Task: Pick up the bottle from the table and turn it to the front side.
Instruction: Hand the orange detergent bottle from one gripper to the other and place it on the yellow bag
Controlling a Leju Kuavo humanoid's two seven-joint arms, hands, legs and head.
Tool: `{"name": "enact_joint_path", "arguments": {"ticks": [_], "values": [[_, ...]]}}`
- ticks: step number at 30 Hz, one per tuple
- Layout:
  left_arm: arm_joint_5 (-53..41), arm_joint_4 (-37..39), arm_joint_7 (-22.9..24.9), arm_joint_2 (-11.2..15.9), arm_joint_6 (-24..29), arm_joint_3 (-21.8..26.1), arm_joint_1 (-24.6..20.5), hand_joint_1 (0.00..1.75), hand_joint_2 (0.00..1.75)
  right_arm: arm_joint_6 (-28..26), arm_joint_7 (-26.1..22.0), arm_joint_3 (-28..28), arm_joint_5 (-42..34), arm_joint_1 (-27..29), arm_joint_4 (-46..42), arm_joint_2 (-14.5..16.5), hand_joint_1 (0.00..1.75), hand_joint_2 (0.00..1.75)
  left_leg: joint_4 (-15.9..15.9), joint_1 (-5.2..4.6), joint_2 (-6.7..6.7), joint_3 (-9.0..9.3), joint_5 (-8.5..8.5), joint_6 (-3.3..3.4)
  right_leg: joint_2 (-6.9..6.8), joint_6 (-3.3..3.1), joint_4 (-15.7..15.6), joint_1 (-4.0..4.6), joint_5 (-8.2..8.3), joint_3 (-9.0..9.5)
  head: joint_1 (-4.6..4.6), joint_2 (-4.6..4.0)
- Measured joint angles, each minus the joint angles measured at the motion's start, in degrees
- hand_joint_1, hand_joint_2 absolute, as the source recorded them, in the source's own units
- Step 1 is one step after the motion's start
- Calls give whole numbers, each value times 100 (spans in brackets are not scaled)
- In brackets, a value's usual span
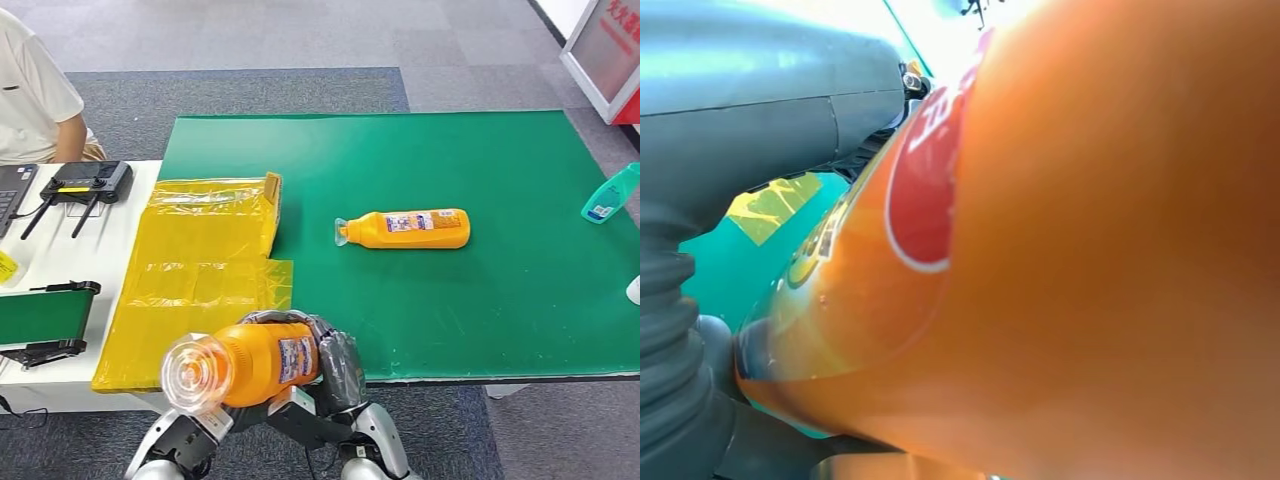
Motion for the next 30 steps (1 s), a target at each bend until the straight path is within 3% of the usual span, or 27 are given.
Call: {"name": "enact_joint_path", "arguments": {"ticks": [2,3,16,21,30], "values": [[-14,13,0,2,28,0,0,175,175,22,2,0,-16,-2,19,3,14,175,0,0,0,0,0,0,0,0,0,0,0,0,0,0],[-34,19,0,3,51,0,2,175,175,42,4,-1,-23,-3,30,6,0,175,0,0,0,0,0,0,0,0,0,0,0,0,0,0],[7,-112,-240,-69,793,208,104,175,175,336,204,-63,-214,78,60,1,0,175,0,0,0,-1,-1,0,-1,1,0,0,-1,3,-2,0],[-494,-425,-312,-197,1567,333,156,175,175,353,376,-203,-329,273,86,-68,0,175,0,-1,0,-1,-10,-3,1,1,0,-3,0,3,-3,0],[-1362,-595,-80,-244,2195,893,251,175,175,348,450,-442,-558,488,9,-87,0,175,0,0,-1,-1,-10,-4,2,0,0,1,-3,3,-2,0]]}}
